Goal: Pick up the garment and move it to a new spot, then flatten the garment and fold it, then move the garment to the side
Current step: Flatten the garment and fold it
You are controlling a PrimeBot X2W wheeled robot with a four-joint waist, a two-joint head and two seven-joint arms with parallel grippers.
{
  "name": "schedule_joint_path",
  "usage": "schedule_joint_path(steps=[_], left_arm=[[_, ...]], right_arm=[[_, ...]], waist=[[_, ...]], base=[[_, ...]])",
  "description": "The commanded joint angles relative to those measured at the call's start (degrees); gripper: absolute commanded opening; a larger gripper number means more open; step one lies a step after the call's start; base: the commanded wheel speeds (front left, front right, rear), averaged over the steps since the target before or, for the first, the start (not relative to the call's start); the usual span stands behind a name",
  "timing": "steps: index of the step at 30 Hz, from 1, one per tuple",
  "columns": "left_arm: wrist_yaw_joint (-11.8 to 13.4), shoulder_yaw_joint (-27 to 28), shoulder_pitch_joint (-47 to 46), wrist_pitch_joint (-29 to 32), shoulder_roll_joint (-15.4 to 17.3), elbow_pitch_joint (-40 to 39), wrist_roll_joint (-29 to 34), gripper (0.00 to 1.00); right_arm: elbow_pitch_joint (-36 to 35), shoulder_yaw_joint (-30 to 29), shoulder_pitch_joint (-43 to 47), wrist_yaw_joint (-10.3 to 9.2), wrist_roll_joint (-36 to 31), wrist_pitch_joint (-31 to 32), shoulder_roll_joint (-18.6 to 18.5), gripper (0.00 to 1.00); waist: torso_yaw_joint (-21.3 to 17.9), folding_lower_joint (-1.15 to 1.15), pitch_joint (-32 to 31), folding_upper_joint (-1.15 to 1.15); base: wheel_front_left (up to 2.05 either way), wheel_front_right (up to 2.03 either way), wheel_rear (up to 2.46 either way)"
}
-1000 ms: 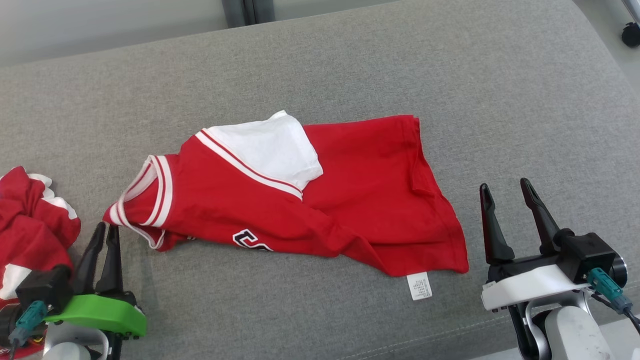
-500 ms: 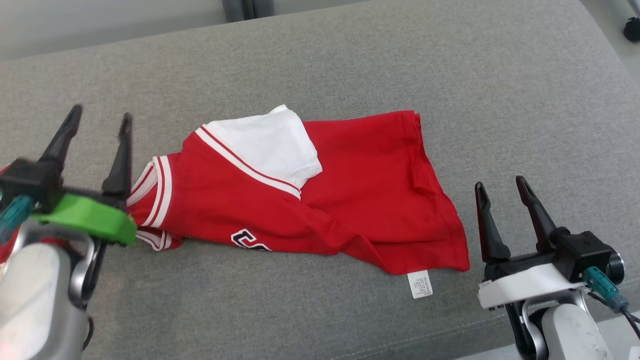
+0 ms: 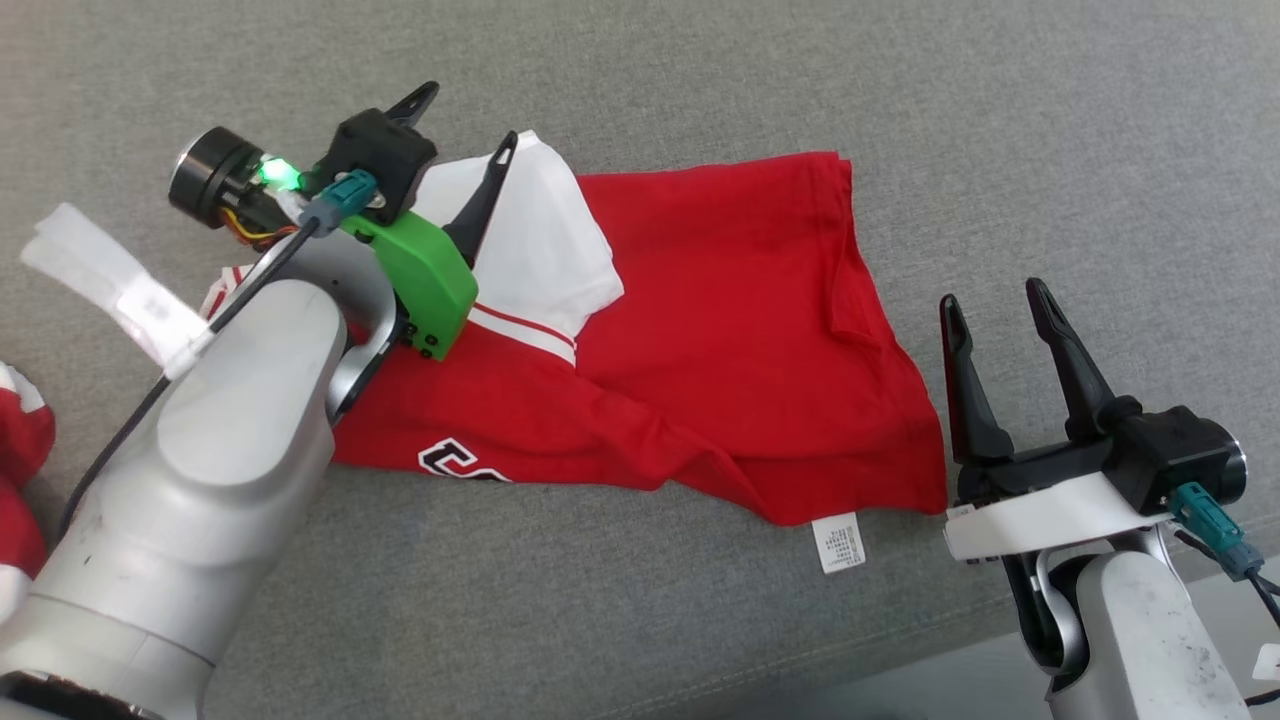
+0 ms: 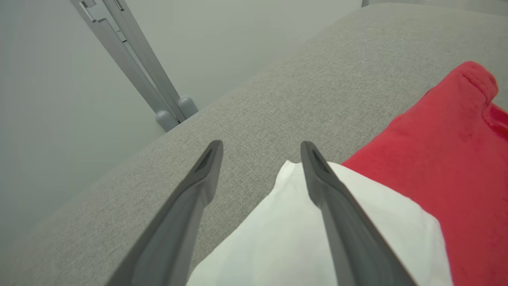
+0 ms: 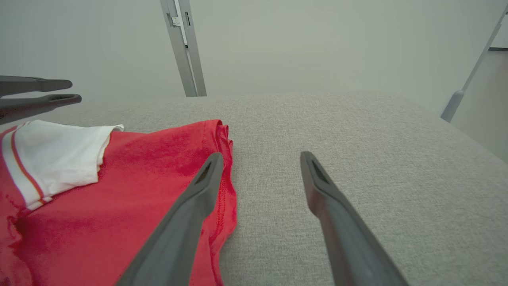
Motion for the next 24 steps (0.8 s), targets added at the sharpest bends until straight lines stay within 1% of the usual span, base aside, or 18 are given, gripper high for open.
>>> schedule_joint_path(steps=[1, 5, 8, 13, 17, 22, 23, 24], left_arm=[[0.1, -1.8, -2.8, -0.5, -0.2, 2.2, -0.5, 1.00], [0.1, -6.8, -6.8, -0.7, -1.5, 8.0, -2.9, 1.00], [0.1, -9.2, -9.6, -0.9, -1.1, 12.2, -2.9, 1.00], [0.1, -12.3, -12.4, -1.1, -1.6, 18.1, -3.3, 1.00], [0.1, -16.3, -12.8, 0.2, -2.3, 20.1, -5.3, 1.00], [-0.1, -22.6, -13.1, 3.4, -2.0, 20.7, -6.8, 1.00], [-0.1, -24.1, -13.4, 4.4, -1.8, 20.7, -7.3, 0.85], [-0.2, -25.0, -13.6, 5.2, -1.6, 20.6, -7.7, 0.54]], right_arm=[[-0.3, 0.1, -0.9, -0.08, 0.4, 0.0, -0.1, 1.00], [-0.3, 0.5, -1.3, -0.08, 0.7, 0.0, -0.1, 1.00], [-0.3, 0.5, -1.9, -0.08, 1.1, 0.0, -0.1, 1.00], [-0.6, 0.6, -2.1, -0.08, 1.7, 0.0, -0.1, 1.00], [-0.8, 0.4, -1.7, -0.08, 2.2, 0.0, -0.1, 1.00], [-0.7, 0.1, -1.5, -0.08, 2.6, 0.0, -0.1, 1.00], [-0.6, 0.0, -1.6, -0.08, 2.6, 0.0, -0.1, 1.00], [-0.6, 0.0, -1.6, -0.08, 2.7, 0.0, -0.1, 1.00]], waist=[[-1.8, 0.00, 2.8, 0.00], [-2.5, 0.00, 3.9, 0.00], [-3.2, 0.00, 4.6, 0.00], [-4.1, 0.00, 5.4, 0.00], [-4.2, 0.00, 5.7, 0.00], [-4.0, 0.00, 5.7, 0.00], [-3.9, 0.00, 5.6, 0.00], [-3.9, 0.00, 5.4, 0.00]], base=[[0.00, 0.00, 0.00], [0.00, 0.00, 0.00], [0.00, 0.00, 0.00], [0.00, 0.00, 0.00], [0.00, 0.00, 0.00], [0.00, 0.00, 0.00], [0.00, 0.00, 0.00], [0.00, 0.00, 0.00]])
